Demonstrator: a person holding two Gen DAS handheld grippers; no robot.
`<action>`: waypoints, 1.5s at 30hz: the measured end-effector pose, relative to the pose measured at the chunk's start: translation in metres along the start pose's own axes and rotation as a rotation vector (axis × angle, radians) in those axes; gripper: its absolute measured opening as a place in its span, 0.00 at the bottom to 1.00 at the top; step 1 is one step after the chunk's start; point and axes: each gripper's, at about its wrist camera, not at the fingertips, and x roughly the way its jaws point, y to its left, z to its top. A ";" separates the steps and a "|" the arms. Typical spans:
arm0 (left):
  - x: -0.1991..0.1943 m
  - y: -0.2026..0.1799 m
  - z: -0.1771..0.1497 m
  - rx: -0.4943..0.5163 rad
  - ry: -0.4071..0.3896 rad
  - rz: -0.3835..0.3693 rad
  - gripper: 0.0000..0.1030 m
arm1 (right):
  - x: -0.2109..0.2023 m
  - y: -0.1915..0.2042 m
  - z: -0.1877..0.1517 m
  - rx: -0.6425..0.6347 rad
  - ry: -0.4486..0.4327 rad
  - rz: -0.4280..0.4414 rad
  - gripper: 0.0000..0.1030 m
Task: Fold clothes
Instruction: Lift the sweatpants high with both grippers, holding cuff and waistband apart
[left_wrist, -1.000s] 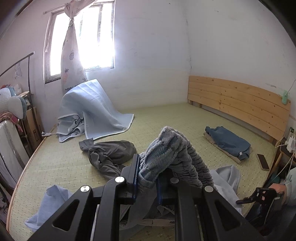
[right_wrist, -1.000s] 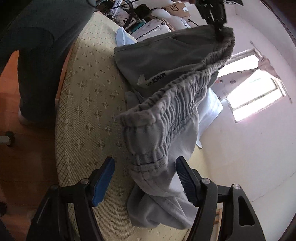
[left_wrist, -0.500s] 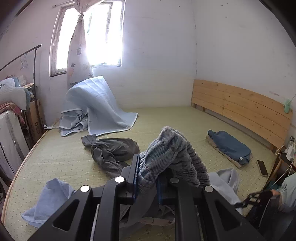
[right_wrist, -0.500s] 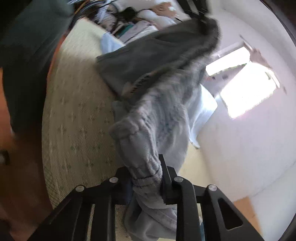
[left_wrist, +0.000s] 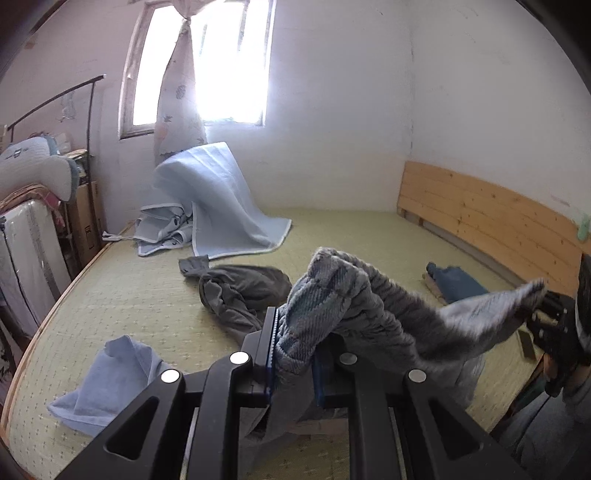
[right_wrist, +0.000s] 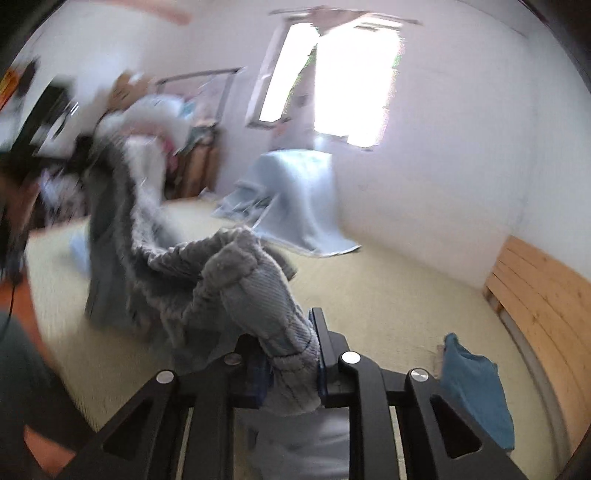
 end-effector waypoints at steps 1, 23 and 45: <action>-0.005 -0.001 0.006 -0.001 -0.013 0.003 0.14 | 0.000 -0.006 0.011 0.010 -0.010 -0.001 0.18; -0.194 -0.048 0.239 0.075 -0.398 -0.023 0.14 | -0.161 -0.075 0.336 -0.069 -0.413 -0.194 0.16; -0.303 -0.197 0.409 0.082 -0.623 -0.366 0.14 | -0.336 -0.208 0.536 -0.202 -0.533 -0.563 0.15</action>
